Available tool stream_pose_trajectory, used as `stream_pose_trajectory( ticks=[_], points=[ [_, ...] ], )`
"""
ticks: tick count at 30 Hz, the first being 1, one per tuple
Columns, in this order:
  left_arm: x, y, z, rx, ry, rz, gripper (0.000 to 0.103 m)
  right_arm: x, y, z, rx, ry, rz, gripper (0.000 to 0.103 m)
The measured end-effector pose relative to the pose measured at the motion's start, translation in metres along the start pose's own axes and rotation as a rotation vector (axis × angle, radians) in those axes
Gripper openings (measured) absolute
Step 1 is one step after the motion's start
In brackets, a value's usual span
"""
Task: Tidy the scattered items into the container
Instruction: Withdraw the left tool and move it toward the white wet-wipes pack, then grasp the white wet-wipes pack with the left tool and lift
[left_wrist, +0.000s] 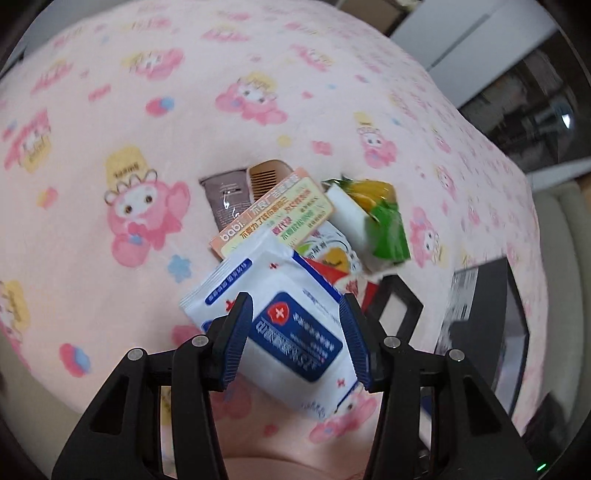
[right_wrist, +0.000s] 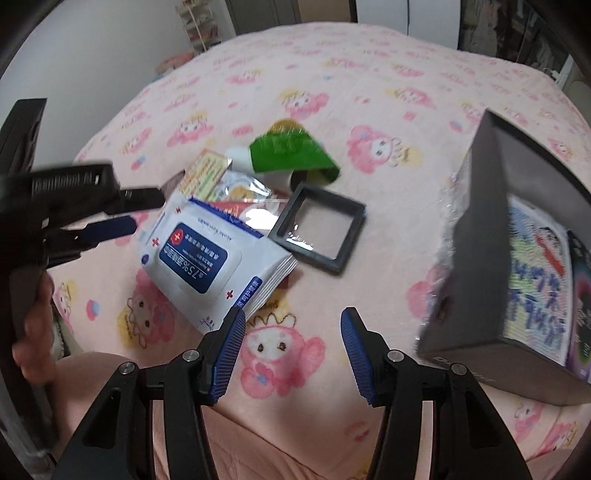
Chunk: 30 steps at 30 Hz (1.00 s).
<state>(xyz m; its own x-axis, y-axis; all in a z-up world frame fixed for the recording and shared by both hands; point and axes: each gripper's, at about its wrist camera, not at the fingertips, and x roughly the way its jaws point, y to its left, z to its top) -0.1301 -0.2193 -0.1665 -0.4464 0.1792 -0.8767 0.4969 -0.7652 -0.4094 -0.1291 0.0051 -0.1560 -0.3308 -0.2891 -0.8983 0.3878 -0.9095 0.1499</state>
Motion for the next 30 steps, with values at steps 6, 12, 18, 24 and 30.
stream_pose_trajectory(
  ticks=[6,12,18,24,30],
  points=[
    [0.02,0.022,0.006,-0.11,0.072,0.015,0.052,0.031,0.005,0.006,0.005,0.067,0.019,0.05],
    [0.031,0.035,0.011,-0.176,0.099,0.009,0.054,0.05,0.008,0.009,0.009,0.093,0.046,0.062],
    [0.027,0.052,0.011,-0.262,0.07,0.03,0.056,0.056,0.01,0.006,0.013,0.104,0.074,0.062],
    [0.036,0.028,0.004,-0.165,0.152,-0.014,0.061,0.043,0.013,0.008,0.005,0.03,0.085,0.055],
    [0.025,0.002,0.0,-0.066,0.127,-0.025,0.061,0.027,-0.006,0.02,0.078,-0.052,0.013,0.055]
  ],
)
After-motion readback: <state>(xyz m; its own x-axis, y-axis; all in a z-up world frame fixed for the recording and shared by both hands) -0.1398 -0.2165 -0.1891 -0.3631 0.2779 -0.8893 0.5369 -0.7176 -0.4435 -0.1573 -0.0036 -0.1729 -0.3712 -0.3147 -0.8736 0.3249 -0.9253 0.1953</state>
